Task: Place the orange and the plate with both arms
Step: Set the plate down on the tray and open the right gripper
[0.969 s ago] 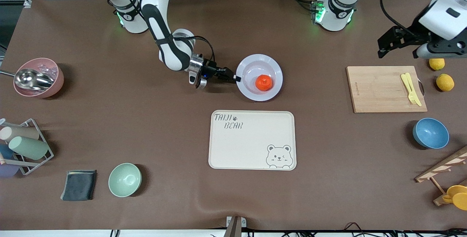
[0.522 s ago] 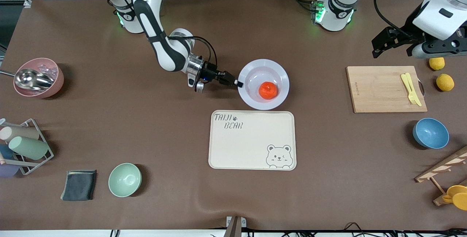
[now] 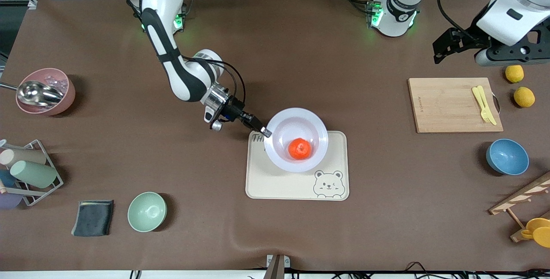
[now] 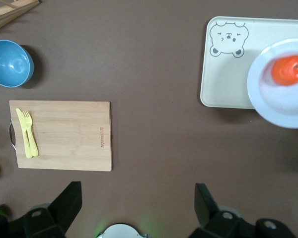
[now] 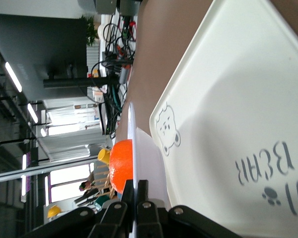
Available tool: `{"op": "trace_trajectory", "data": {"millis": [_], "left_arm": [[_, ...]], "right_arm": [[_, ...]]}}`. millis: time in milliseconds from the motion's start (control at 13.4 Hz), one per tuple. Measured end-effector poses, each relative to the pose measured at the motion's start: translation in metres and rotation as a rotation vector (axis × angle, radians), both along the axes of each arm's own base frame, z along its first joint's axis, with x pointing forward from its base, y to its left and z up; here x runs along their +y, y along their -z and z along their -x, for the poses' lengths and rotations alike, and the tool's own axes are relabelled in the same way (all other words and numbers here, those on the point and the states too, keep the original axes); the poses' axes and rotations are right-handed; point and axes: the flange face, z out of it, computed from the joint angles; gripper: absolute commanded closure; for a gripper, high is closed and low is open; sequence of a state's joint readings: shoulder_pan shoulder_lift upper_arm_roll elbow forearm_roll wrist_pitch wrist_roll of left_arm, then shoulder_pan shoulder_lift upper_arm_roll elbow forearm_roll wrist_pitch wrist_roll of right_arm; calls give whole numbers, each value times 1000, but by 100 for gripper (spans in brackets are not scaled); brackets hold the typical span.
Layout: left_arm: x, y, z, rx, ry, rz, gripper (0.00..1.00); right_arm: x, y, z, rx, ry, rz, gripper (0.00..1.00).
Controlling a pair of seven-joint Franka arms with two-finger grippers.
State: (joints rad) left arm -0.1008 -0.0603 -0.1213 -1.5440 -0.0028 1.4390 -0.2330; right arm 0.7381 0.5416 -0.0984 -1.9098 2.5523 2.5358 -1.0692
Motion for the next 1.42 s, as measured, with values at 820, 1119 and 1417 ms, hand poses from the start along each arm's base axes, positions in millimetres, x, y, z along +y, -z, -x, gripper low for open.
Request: {"op": "trace_trajectory", "data": {"millis": [820,1119,1417], "left_arm": [[-17,-2,6,-10,96,-46,0],[7,-2,0,-1,102,-7,0],[18,-2,-2,4,102,27,0]], "right_arm": [[15,59,-39,9,19,26,100],[25,69,-32,18,-1,31,100],[24,71,-33,18,1,33,51]]}}
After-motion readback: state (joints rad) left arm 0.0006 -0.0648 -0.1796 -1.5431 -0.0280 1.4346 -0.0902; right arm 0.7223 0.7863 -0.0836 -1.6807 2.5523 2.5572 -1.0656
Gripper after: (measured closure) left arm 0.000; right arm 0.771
